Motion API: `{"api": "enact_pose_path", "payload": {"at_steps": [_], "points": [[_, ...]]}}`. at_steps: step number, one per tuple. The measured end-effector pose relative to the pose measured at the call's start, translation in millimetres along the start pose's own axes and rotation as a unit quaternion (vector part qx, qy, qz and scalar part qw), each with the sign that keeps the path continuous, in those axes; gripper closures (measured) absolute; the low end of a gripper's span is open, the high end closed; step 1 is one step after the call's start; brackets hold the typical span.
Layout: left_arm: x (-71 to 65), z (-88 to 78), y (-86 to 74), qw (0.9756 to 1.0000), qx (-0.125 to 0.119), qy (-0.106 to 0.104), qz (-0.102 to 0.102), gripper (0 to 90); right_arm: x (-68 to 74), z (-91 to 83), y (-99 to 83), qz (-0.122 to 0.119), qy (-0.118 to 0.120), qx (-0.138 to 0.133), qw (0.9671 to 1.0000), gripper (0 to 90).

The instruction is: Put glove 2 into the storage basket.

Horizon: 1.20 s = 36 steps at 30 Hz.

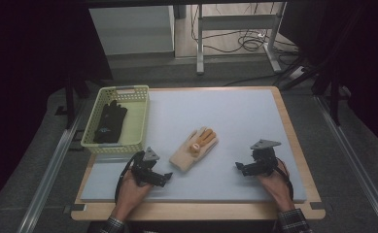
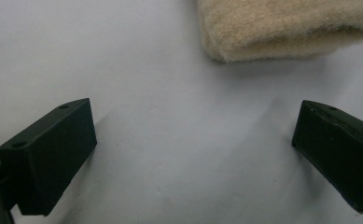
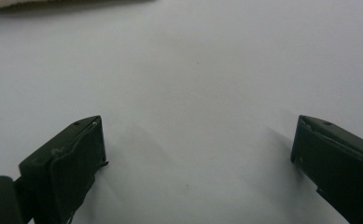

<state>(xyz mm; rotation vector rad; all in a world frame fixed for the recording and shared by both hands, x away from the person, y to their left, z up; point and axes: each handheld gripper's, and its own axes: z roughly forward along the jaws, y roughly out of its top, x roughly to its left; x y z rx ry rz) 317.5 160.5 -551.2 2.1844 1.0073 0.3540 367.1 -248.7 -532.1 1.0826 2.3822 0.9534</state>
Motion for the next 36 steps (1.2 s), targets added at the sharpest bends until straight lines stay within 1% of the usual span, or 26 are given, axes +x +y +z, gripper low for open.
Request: {"api": "enact_pose_path", "payload": {"at_steps": [2, 13, 18, 20, 21, 23, 24, 25, 30, 31, 32, 36], "points": [[0.0, 0.0, 0.0, 1.0, 0.0, 0.0, 0.0, 0.0, 1.5, 0.5, -0.1, -0.006, -0.005, 0.002, 1.0, 2.3], [-0.8, -1.1, 0.0, 1.0, -0.002, 0.001, 0.002, 1.0, 1.5, 0.8, -0.9, -0.004, -0.005, 0.0, 1.0, 2.4], [0.5, -2.7, -0.7, 1.0, -0.008, -0.006, -0.003, 1.7, 1.5, 0.8, -0.9, -0.004, -0.005, 0.0, 1.0, 2.5], [-0.8, -3.3, -0.9, 0.9999, -0.01, -0.005, 0.0, 1.5, 1.6, 0.8, -1.0, -0.004, -0.005, 0.0, 1.0, 2.4], [-1.3, -3.3, -0.2, 0.9999, -0.007, -0.012, -0.001, 1.4, 1.6, 0.8, -1.0, -0.004, -0.005, 0.0, 1.0, 2.4], [-3.9, -4.2, 0.8, 0.9999, -0.01, -0.011, 0.003, 0.8, 1.5, 0.8, -1.0, -0.004, -0.005, 0.0, 1.0, 2.4], [-4.7, -4.1, 1.8, 0.9999, -0.008, -0.014, 0.004, 0.8, 1.5, 0.8, -0.9, -0.004, -0.005, 0.0, 1.0, 2.4], [-5.6, -4.0, 3.0, 0.9999, -0.006, -0.015, 0.0, 0.5, 1.5, 0.8, -1.0, -0.004, -0.005, 0.0, 1.0, 2.5], [-10.8, -5.3, 10.0, 0.9998, -0.007, -0.015, 0.007, 0.1, 1.6, 0.7, -1.0, -0.004, -0.005, 0.0, 1.0, 2.4], [-12.0, -5.6, 11.7, 0.9998, -0.007, -0.018, 0.006, 0.1, 1.5, 0.7, -1.0, -0.004, -0.005, 0.0, 1.0, 2.4], [-12.5, -6.0, 13.8, 0.9997, -0.007, -0.02, 0.01, 0.1, 1.6, 0.7, -1.0, -0.004, -0.005, 0.0, 1.0, 2.4], [-16.2, -7.2, 24.4, 0.9994, -0.01, -0.032, 0.008, 0.0, 1.6, 0.7, -1.0, -0.004, -0.005, -0.001, 1.0, 2.5]]}}
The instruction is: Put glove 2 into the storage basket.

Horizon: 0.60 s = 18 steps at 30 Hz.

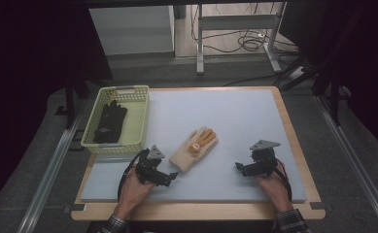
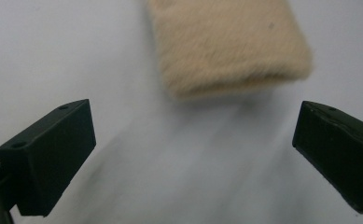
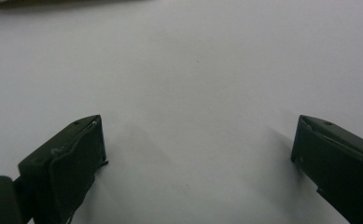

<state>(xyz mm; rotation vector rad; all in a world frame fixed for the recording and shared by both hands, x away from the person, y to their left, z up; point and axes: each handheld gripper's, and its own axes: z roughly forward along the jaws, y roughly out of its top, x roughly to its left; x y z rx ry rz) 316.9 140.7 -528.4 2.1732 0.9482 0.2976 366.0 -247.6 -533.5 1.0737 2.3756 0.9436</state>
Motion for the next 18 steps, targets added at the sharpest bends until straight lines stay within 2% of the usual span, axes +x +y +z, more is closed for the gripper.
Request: {"api": "enact_pose_path", "payload": {"at_steps": [6, 10, 12, 16, 18], "points": [[-3.1, 1.6, 21.3, 1.0, 0.001, -0.004, 0.002, 0.0, 0.1, -0.1, -0.1, 0.0, 0.0, 0.0, 1.0, 2.5], [-1.3, 5.3, 32.9, 0.9999, 0.003, -0.014, -0.003, 0.0, 0.0, -0.1, -0.1, 0.0, 0.0, 0.0, 1.0, 2.5], [-0.4, 8.1, 39.0, 0.9999, 0.005, -0.011, -0.004, 0.0, 0.0, -0.1, -0.1, 0.0, 0.0, 0.0, 1.0, 2.5], [-0.9, 19.3, 52.7, 0.9999, 0.015, -0.006, -0.004, 0.0, 0.0, 0.0, -0.1, 0.0, 0.0, 0.0, 1.0, 2.5], [-1.5, 25.2, 59.4, 0.9998, 0.016, -0.012, -0.004, 0.0, 0.0, -0.1, -0.1, 0.0, 0.0, -0.001, 1.0, 2.5]]}}
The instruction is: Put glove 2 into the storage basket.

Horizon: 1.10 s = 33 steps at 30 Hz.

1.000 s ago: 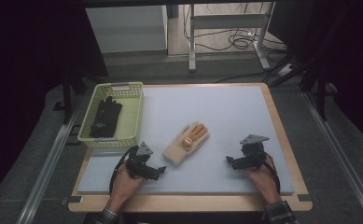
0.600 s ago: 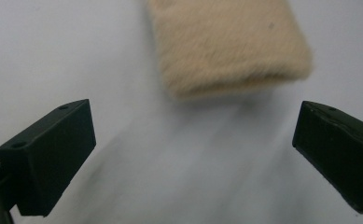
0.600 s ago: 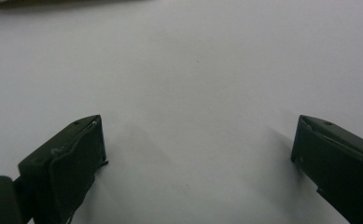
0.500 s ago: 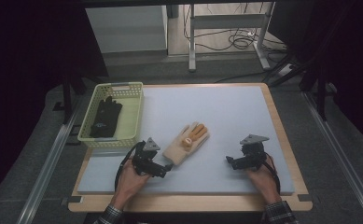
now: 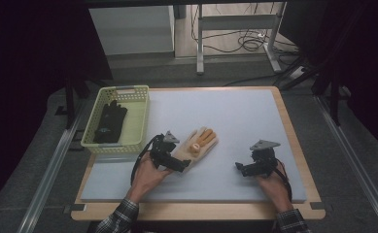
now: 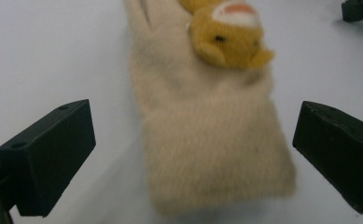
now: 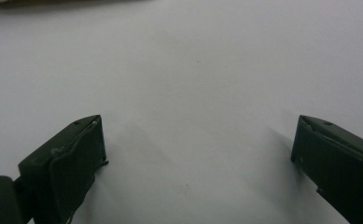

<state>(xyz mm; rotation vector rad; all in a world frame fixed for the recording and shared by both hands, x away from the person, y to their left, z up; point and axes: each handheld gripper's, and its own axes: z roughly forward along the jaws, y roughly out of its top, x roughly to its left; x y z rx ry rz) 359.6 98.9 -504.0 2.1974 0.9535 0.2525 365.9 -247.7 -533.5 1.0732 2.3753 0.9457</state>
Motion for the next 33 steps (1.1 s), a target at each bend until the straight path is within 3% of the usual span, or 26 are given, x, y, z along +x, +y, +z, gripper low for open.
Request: {"api": "enact_pose_path", "payload": {"at_steps": [5, 10, 15, 20, 27, 30, 33], "points": [[-4.9, 15.8, 15.8, 0.9999, 0.009, -0.002, 0.009, 0.0, 0.0, 0.0, 0.0, 0.0, 0.0, 0.0, 1.0, 2.5], [-7.4, 35.2, 26.5, 0.9995, 0.027, 0.014, 0.011, 0.0, 0.0, 0.1, 0.0, 0.0, -0.001, 0.0, 1.0, 2.5], [-3.7, 51.2, 28.9, 0.9988, 0.043, 0.025, 0.006, 0.0, 0.0, 0.0, 0.0, 0.0, 0.0, 0.0, 1.0, 2.5], [-2.0, 63.8, 25.4, 0.9976, 0.066, 0.016, 0.013, 0.0, 0.0, 0.0, 0.0, 0.0, 0.0, 0.0, 1.0, 2.5], [-5.7, 64.7, 26.4, 0.9968, 0.073, 0.024, 0.023, 0.2, 0.1, 0.0, -0.1, 0.0, 0.0, 0.0, 1.0, 2.5], [-6.5, 62.4, 27.5, 0.9967, 0.073, 0.019, 0.029, 6.8, 0.1, 0.0, -0.1, 0.0, -0.001, 0.0, 1.0, 2.5], [-7.9, 59.3, 29.5, 0.9967, 0.075, 0.027, 0.016, 18.3, 0.2, 0.1, -0.1, -0.001, -0.001, 0.0, 1.0, 2.5]]}}
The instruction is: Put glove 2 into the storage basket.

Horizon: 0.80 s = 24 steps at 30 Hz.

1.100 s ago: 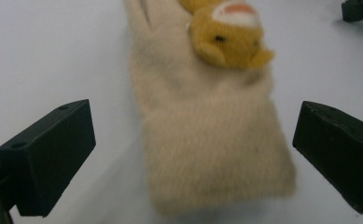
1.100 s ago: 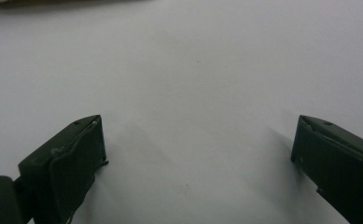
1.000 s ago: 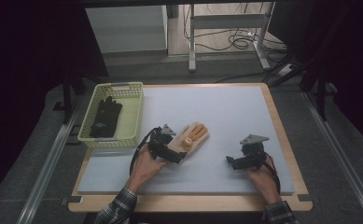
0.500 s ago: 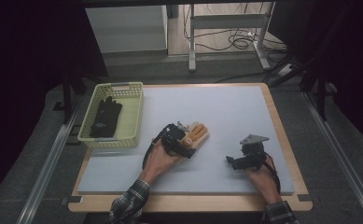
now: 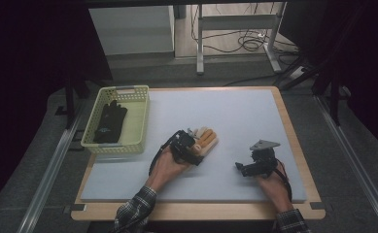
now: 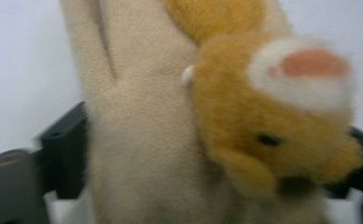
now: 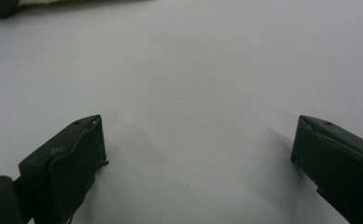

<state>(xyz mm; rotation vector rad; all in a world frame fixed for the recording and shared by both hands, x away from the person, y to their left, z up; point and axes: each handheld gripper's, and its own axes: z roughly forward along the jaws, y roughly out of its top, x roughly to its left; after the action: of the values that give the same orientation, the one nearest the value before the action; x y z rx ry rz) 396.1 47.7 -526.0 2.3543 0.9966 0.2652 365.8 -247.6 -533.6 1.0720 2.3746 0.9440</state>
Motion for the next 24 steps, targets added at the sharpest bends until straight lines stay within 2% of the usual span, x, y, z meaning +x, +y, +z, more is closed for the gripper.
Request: {"api": "enact_pose_path", "payload": {"at_steps": [2, 6, 10, 15, 17, 24], "points": [[-0.9, -1.6, 0.2, 1.0, -0.002, 0.003, -0.003, 24.9, 0.0, 0.0, 0.0, 0.0, 0.0, 0.0, 1.0, 2.5], [-1.8, -4.2, 1.0, 1.0, -0.005, 0.002, 0.0, 46.4, 0.1, 0.0, 0.0, 0.0, 0.0, 0.0, 1.0, 2.6], [-0.9, -5.7, 2.2, 1.0, -0.003, -0.003, 0.003, 58.8, 0.2, -0.1, -0.1, 0.0, -0.001, 0.0, 1.0, 2.6], [1.1, -7.3, 1.8, 0.9999, -0.008, -0.01, 0.002, 63.1, 0.2, -0.1, 0.0, 0.0, -0.001, 0.0, 1.0, 2.6], [1.9, -9.2, 2.9, 0.9999, -0.01, -0.005, 0.003, 63.6, 0.1, -0.1, 0.0, 0.0, 0.0, 0.0, 1.0, 2.6], [10.9, -28.1, 11.3, 0.9995, -0.03, 0.003, -0.005, 63.4, 0.2, -0.2, -0.1, 0.001, 0.0, 0.0, 1.0, 2.6]]}}
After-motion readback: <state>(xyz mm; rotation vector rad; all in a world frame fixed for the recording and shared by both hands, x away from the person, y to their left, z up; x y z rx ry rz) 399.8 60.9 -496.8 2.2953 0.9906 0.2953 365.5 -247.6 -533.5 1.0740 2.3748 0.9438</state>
